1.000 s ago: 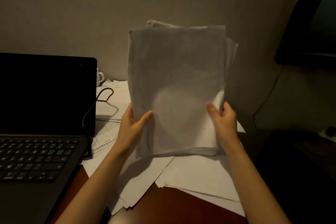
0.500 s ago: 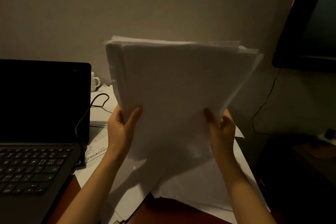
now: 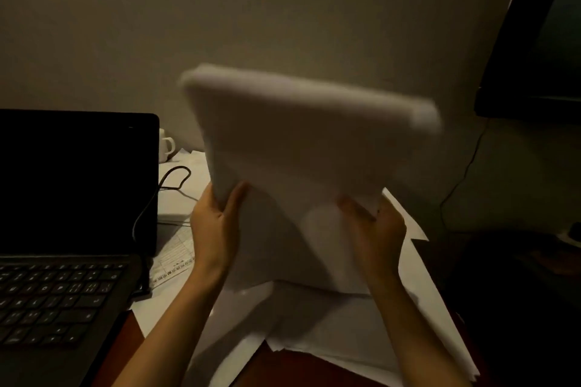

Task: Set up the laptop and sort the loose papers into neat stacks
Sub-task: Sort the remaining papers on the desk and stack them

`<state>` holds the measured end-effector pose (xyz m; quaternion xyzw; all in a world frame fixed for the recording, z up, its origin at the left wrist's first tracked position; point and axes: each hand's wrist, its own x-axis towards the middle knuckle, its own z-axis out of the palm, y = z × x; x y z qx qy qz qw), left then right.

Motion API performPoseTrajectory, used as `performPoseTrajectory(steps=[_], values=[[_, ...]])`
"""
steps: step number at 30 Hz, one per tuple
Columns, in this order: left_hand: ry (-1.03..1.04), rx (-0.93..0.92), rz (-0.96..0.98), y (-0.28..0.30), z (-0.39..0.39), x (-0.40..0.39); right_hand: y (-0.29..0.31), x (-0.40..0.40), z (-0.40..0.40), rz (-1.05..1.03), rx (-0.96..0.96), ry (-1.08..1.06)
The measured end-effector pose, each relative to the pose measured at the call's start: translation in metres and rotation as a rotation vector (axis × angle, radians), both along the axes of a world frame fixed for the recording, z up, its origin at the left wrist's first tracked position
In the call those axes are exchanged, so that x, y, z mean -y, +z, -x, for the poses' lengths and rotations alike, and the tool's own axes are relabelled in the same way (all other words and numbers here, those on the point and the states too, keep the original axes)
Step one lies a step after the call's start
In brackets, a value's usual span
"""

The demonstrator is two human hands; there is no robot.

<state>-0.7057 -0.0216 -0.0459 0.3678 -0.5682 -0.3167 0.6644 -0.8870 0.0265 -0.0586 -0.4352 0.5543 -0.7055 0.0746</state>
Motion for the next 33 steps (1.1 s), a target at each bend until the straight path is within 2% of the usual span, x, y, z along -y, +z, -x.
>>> performPoseTrajectory(steps=[5, 11, 14, 16, 20, 23, 30, 33], values=[[0.033, 0.163, 0.086, -0.009, 0.007, -0.003, -0.003, -0.003, -0.006, 0.037, -0.010, -0.046], [0.041, 0.031, 0.108, -0.004, 0.011, -0.007, -0.002, -0.002, -0.010, 0.096, -0.029, -0.086], [0.001, 0.007, 0.048, -0.003, 0.005, -0.005, 0.001, -0.003, -0.006, 0.060, -0.043, -0.071], [-0.090, -0.052, -0.061, -0.004, -0.002, -0.002, -0.001, -0.003, 0.004, 0.033, 0.049, 0.000], [-0.153, -0.005, -0.226, -0.011, -0.002, 0.000, -0.016, 0.006, 0.015, -0.082, 0.135, 0.128], [-0.107, -0.005, -0.245, -0.010, 0.002, -0.003, -0.019, 0.007, 0.011, -0.099, 0.091, 0.156], [-0.133, 0.039, -0.271, -0.003, -0.003, -0.009, -0.027, -0.007, 0.007, -0.174, 0.155, 0.233], [-0.139, 0.013, -0.237, -0.001, -0.009, -0.012, -0.019, -0.016, 0.006, -0.188, 0.027, 0.204]])
